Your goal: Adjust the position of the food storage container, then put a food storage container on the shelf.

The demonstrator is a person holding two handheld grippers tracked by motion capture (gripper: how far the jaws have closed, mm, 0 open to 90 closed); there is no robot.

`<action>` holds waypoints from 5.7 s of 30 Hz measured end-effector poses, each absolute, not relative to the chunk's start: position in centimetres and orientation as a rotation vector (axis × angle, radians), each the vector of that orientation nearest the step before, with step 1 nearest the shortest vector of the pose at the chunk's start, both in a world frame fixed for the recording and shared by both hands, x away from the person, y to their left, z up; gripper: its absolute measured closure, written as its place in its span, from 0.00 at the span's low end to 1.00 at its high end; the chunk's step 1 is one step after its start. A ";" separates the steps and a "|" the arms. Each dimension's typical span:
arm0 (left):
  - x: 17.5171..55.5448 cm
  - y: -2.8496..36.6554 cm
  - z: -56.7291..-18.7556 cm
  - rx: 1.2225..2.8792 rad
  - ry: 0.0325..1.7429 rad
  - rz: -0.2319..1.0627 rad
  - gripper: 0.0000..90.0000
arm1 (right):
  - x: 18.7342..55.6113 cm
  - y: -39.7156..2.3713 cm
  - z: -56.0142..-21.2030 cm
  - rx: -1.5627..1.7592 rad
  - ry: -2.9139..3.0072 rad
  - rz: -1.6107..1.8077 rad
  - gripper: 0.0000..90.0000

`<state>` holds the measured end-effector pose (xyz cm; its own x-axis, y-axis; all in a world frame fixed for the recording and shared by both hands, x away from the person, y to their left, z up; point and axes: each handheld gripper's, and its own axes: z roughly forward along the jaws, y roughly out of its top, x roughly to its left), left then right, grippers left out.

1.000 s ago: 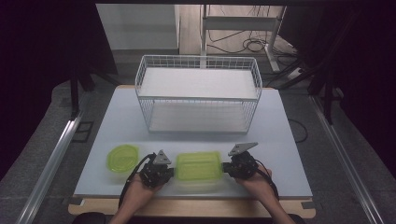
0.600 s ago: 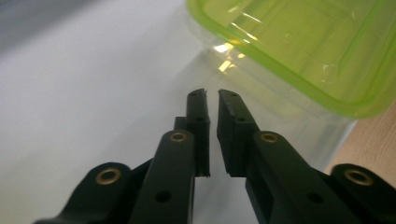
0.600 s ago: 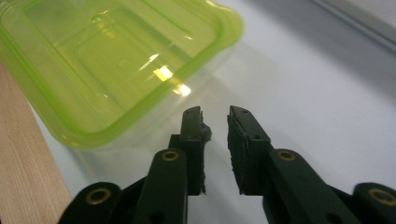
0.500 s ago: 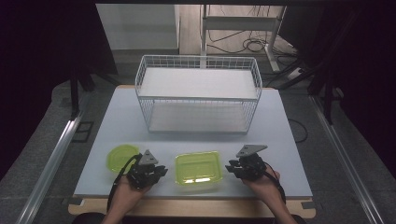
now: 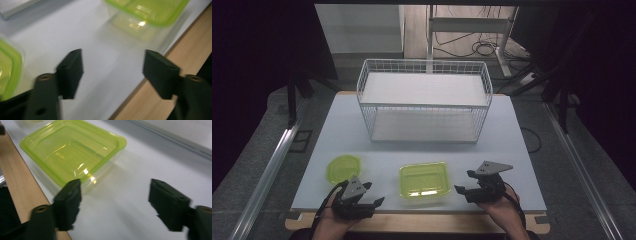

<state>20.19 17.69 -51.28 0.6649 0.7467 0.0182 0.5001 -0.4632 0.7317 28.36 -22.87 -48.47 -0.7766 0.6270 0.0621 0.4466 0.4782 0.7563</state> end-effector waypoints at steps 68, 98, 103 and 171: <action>20.0 16.9 -52.5 2.161 0.796 0.497 0.06 | 34.0 -19.2 -49.7 1.230 2.754 1.261 0.62; 19.9 16.6 -52.6 2.182 0.776 0.514 0.07 | 35.0 -19.5 -49.2 1.409 2.850 1.442 0.90; 19.9 16.6 -52.7 2.184 0.773 0.513 0.07 | 35.1 -19.9 -49.4 1.454 2.834 1.481 0.90; 19.9 16.6 -52.6 2.159 0.760 0.494 0.07 | 41.8 -20.6 -33.1 1.395 2.283 1.963 0.91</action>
